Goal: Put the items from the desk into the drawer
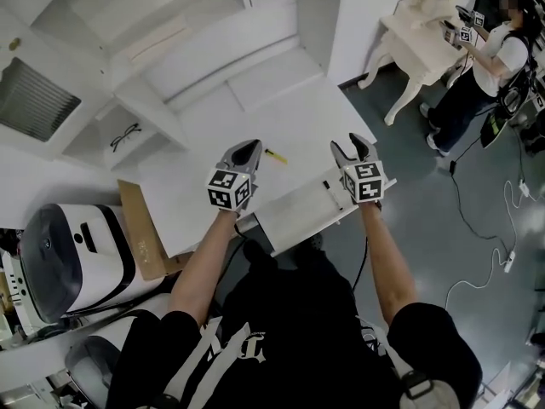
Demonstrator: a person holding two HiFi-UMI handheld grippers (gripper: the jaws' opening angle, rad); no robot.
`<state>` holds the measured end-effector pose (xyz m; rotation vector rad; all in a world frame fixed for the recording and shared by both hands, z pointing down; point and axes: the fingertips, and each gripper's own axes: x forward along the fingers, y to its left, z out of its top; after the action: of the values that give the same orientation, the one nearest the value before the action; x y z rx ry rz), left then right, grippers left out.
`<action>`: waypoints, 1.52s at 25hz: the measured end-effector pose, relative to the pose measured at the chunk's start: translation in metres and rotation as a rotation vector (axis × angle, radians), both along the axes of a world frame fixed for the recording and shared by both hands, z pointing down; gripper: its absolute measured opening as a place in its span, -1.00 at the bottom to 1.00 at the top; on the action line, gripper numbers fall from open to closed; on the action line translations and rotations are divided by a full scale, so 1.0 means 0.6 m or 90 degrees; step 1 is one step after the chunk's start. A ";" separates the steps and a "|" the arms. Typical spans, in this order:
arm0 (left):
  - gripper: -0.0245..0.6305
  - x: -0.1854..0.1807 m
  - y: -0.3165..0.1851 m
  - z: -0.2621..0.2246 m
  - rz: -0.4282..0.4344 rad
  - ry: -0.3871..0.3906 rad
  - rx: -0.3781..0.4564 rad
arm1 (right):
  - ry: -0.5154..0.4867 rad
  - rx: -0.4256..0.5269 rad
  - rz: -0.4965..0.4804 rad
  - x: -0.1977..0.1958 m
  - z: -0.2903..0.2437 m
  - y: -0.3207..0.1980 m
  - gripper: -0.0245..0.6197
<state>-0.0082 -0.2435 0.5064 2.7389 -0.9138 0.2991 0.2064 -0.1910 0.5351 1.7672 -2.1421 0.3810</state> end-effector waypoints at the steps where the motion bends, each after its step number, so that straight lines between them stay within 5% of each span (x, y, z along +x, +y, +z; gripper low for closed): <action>1: -0.91 -0.008 -0.001 -0.003 -0.005 0.000 0.002 | 0.000 0.006 -0.004 -0.005 -0.007 -0.004 -0.19; 20: -0.91 -0.124 -0.009 -0.021 -0.075 0.004 0.021 | 0.002 0.027 -0.056 -0.094 -0.032 -0.054 -0.07; 38: -0.91 -0.221 -0.007 0.019 -0.130 0.003 -0.011 | 0.005 -0.025 -0.123 -0.204 0.028 -0.085 -0.08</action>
<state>-0.1410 -0.2478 0.5176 2.6023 -1.1718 0.2606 0.0839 -0.2423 0.5519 1.5214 -2.2585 0.3632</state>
